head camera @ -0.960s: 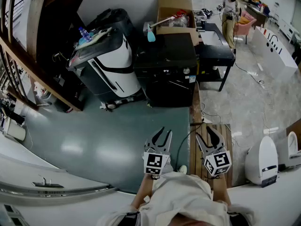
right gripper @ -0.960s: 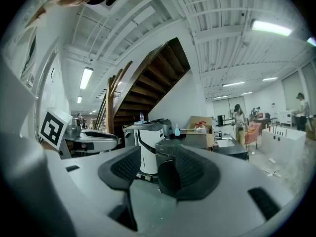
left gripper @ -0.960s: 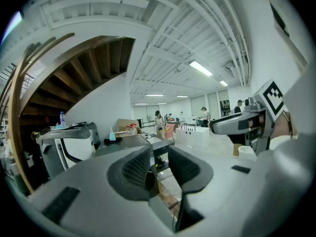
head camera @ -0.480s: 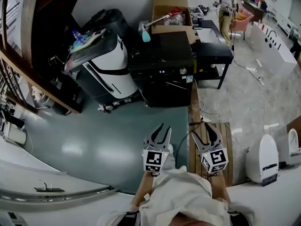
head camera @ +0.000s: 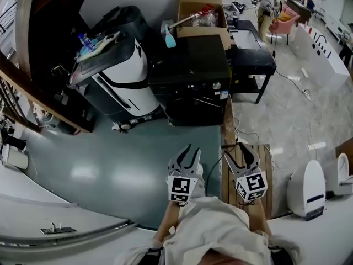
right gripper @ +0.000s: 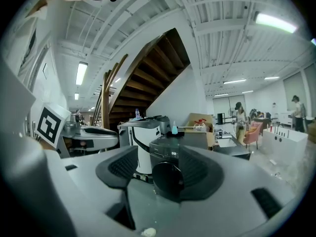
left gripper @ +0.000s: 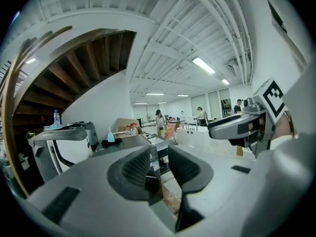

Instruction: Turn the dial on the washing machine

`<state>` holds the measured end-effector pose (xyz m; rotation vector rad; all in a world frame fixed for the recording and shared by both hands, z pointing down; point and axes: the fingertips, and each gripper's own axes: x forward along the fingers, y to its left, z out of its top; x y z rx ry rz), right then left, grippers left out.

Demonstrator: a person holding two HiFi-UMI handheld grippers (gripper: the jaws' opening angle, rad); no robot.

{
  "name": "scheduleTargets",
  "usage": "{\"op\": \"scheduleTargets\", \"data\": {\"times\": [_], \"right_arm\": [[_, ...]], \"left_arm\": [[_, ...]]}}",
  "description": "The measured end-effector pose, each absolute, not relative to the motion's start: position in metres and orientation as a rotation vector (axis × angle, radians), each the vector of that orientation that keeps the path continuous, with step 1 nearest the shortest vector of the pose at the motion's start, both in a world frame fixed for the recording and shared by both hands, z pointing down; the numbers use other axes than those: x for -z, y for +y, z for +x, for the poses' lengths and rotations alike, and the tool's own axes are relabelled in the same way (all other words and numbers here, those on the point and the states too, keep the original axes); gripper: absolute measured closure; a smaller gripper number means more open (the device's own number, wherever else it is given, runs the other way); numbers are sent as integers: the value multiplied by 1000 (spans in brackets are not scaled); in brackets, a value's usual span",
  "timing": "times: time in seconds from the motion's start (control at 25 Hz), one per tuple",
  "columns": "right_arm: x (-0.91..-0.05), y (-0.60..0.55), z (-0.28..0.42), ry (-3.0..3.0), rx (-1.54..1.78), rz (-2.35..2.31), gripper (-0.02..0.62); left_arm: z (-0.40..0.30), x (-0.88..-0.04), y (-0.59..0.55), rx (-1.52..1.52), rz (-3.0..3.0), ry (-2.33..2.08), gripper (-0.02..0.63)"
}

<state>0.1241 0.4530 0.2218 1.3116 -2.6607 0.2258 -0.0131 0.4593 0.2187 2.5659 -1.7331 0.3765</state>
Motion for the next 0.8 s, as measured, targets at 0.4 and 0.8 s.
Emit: {"op": "scheduleTargets", "data": {"times": [0.4,0.8], "right_arm": [[-222,372,97,-2614,-228,1324,356],[-229,302,66,-2569,-274,1358,356]], "left_arm": [[-39,-219,373,-365,2590,-1689,485],[-66,-223,296,-375,2623,-1610,485]]}}
